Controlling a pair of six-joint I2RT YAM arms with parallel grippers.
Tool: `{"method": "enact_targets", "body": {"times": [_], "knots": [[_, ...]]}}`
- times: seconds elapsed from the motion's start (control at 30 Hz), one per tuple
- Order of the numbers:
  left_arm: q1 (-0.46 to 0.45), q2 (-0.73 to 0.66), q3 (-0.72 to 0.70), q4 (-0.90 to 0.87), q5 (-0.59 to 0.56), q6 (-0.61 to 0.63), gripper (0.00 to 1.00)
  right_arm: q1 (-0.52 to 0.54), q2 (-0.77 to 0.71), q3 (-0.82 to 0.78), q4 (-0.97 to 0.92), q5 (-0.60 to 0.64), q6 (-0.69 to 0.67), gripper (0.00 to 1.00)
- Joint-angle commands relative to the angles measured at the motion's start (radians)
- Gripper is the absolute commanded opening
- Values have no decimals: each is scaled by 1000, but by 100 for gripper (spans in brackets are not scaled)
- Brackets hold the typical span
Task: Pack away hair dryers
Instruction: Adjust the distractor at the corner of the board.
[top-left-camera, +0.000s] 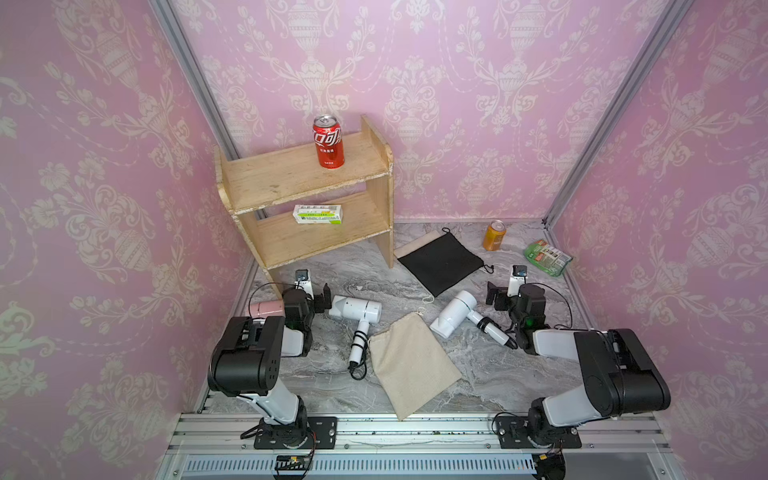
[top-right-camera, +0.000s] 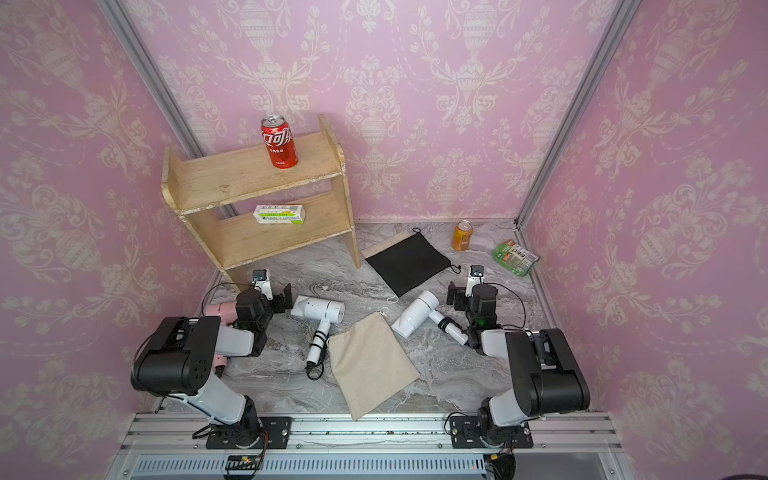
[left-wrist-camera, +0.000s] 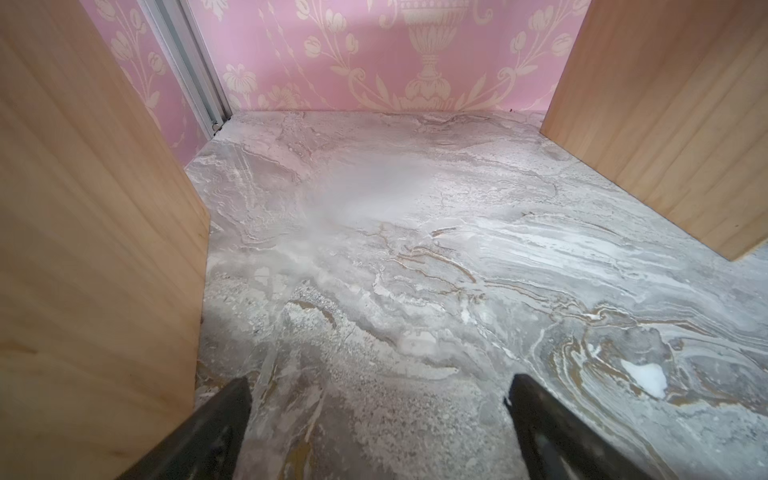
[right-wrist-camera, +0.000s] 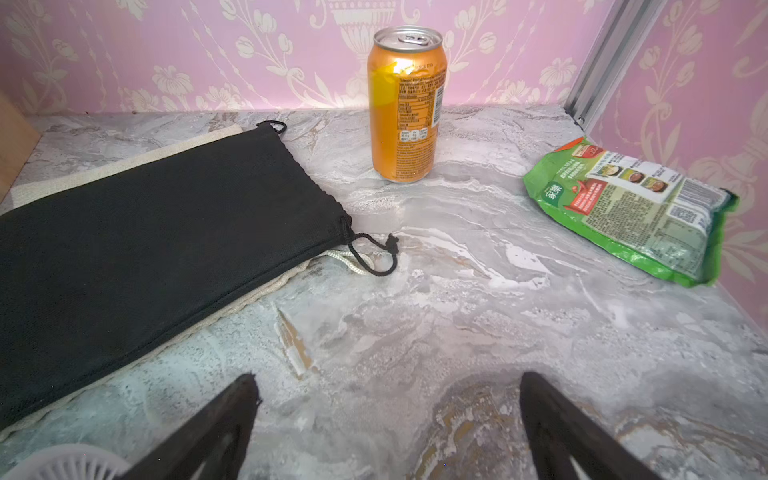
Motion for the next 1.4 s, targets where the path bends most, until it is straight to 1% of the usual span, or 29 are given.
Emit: {"method": "enact_targets", "body": {"times": [0.0, 0.2, 0.27, 0.4, 0.43, 0.47, 0.53, 0.6, 0.7, 0.8, 1.0, 1.07, 1.17, 1.23, 1.27, 1.37], "knots": [[7, 6, -8, 16, 18, 1, 99, 5, -1, -11, 12, 22, 6, 100], [7, 6, -8, 16, 17, 1, 99, 2, 0, -10, 9, 12, 7, 100], [7, 6, -9, 16, 17, 1, 99, -8, 4, -1, -3, -61, -11, 100], [7, 6, -9, 15, 15, -1, 99, -8, 4, -2, -3, -63, -11, 100], [10, 6, -6, 14, -2, -13, 99, -8, 5, 1, -3, -64, -11, 100], [26, 5, -8, 11, 11, -28, 99, -9, 4, 1, -5, -64, -10, 100], [60, -3, -14, 9, 80, -54, 99, -11, 4, 1, -4, -64, -11, 100], [59, 9, -20, 44, 66, -54, 99, -10, 4, 1, -5, -65, -10, 100], [52, 9, -18, 39, 55, -52, 99, -10, 5, 0, -6, -65, -10, 100], [20, 6, -5, 7, 2, -26, 99, -11, 5, 1, -8, -68, -10, 100], [17, 6, -5, 10, -4, -22, 99, -12, 4, 1, -4, -62, -10, 100], [4, 6, -10, 18, -29, -14, 99, -9, -25, 23, -64, 0, 10, 100], [-3, -23, -23, 17, -43, -11, 99, -8, -118, 147, -352, 81, 39, 99], [-3, -62, -24, -12, -53, -13, 99, -8, -152, 214, -480, 115, 37, 99], [-3, -84, -23, -39, -51, -13, 99, -7, -169, 238, -527, 115, 44, 100], [-21, -109, -19, -61, -69, 7, 99, -7, -198, 254, -573, 81, 73, 100]]}}
